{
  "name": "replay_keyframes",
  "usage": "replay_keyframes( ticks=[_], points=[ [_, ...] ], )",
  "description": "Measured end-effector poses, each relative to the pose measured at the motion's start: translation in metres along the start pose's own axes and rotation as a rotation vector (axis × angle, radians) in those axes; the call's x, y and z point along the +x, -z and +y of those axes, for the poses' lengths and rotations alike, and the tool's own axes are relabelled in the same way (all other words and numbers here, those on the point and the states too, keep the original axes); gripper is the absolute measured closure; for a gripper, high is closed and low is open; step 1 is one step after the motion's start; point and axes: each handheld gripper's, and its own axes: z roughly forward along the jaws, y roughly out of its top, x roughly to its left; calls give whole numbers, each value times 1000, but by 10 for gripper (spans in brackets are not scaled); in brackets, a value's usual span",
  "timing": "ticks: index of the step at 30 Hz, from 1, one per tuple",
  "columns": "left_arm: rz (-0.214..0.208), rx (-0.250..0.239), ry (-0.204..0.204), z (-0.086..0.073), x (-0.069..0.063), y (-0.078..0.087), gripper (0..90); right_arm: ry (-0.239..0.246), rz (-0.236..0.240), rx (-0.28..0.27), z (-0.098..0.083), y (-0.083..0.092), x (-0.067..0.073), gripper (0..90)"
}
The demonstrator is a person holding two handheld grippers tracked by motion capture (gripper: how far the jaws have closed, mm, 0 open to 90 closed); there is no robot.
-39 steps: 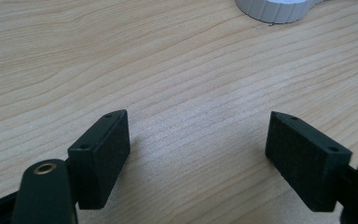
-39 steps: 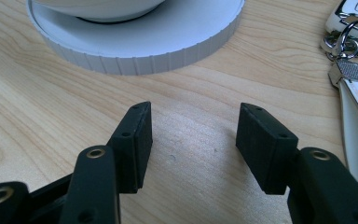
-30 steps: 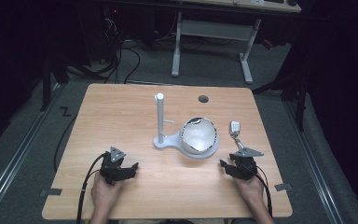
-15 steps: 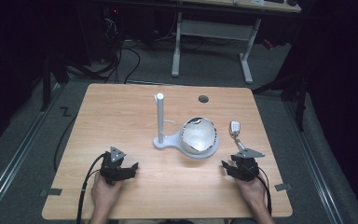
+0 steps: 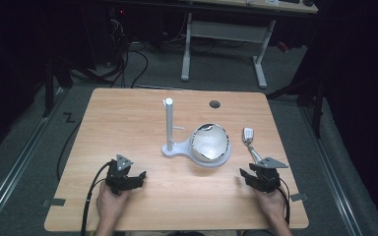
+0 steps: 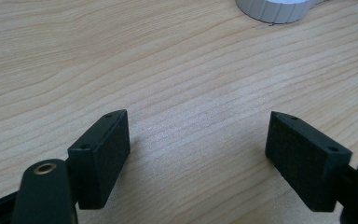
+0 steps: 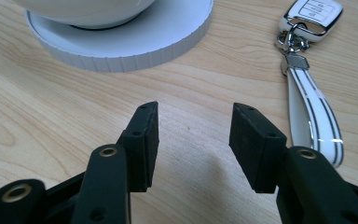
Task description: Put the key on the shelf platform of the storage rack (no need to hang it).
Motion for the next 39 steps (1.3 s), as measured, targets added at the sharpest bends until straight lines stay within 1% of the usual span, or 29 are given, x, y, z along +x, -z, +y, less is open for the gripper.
replay_keyframes(
  ticks=[10,12,19,20,21,23,25,26,29,31,37,39],
  points=[
    [0,1,-1,0,0,0,223,-36,-21,-20,-2,11,-8,535],
    [0,0,0,0,0,0,223,-37,-26,-22,-2,13,-10,536],
    [0,0,0,0,0,0,223,-62,-37,-35,-2,19,-18,538],
    [0,0,0,0,0,0,223,-76,-34,-37,-3,20,-20,537],
    [0,0,0,0,0,0,223,-75,-36,-41,-3,20,-22,537],
    [0,1,-1,0,0,0,223,-92,-41,-38,-3,21,-25,537],
    [0,1,-1,0,0,0,223,-92,-45,-47,-2,22,-28,539],
    [1,1,-1,0,0,0,223,-104,-46,-47,-1,22,-29,539],
    [0,0,0,0,0,0,223,-104,-55,-47,1,22,-32,541],
    [0,0,0,0,0,0,223,-106,-49,-49,2,23,-35,545],
    [0,1,-1,0,0,0,223,-141,-49,-63,4,25,-47,549],
    [1,0,-1,0,0,0,223,-145,-50,-58,5,25,-50,549]
  ],
)
